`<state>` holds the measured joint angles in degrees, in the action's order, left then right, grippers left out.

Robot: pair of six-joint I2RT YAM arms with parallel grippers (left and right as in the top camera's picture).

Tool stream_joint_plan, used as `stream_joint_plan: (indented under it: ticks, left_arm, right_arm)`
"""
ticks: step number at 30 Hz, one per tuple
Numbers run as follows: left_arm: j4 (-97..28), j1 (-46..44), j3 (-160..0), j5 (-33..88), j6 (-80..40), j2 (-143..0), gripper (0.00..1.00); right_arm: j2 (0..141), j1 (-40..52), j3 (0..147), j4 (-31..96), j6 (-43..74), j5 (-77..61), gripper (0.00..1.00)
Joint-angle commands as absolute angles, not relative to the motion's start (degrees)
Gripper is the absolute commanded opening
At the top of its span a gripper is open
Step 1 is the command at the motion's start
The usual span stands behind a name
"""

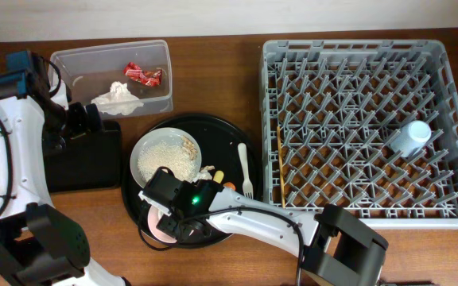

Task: Sort waste into correct bins and load items into the dishwasher rack
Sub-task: 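Grasp the pink bowl with the right gripper and place it in the rack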

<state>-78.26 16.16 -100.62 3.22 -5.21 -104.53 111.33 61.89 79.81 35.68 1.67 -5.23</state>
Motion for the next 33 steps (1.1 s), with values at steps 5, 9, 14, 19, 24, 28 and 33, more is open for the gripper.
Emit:
stream_joint_plan:
  ticks: [5, 9, 14, 19, 24, 28, 33]
  left_arm:
    - [-78.32, 16.29, -100.55, 3.68, -5.56, -104.66, 0.99]
    - [-78.3, 16.29, -100.55, 3.68, -5.56, -104.66, 0.99]
    - [-78.26, 16.29, -100.55, 3.68, -5.56, -104.66, 0.99]
    - [-78.32, 16.29, -100.55, 3.68, -5.56, -104.66, 0.99]
    - [-78.3, 16.29, -100.55, 3.68, -5.56, -104.66, 0.99]
    - [-78.32, 16.29, -100.55, 3.68, -5.56, -104.66, 0.99]
    - [-78.5, 16.29, -100.55, 3.66, -5.54, -104.66, 0.99]
  right_arm:
    - [103.94, 55.53, 88.73, 47.05, 2.17, -3.84, 0.65]
    - [99.66, 43.97, 99.22, 55.51, 2.26, -3.81, 0.65]
    - [93.32, 12.19, 102.28, 66.28, 3.92, -2.07, 0.64]
    - [93.32, -21.34, 101.27, 73.12, 4.99, -2.15, 0.65]
    - [93.36, -38.68, 87.9, 67.29, 7.88, -2.31, 0.64]
    - [93.36, -42.78, 78.98, 60.31, 10.0, -1.74, 0.64]
    - [93.38, -42.78, 78.41, 59.42, 12.6, 3.51, 0.64]
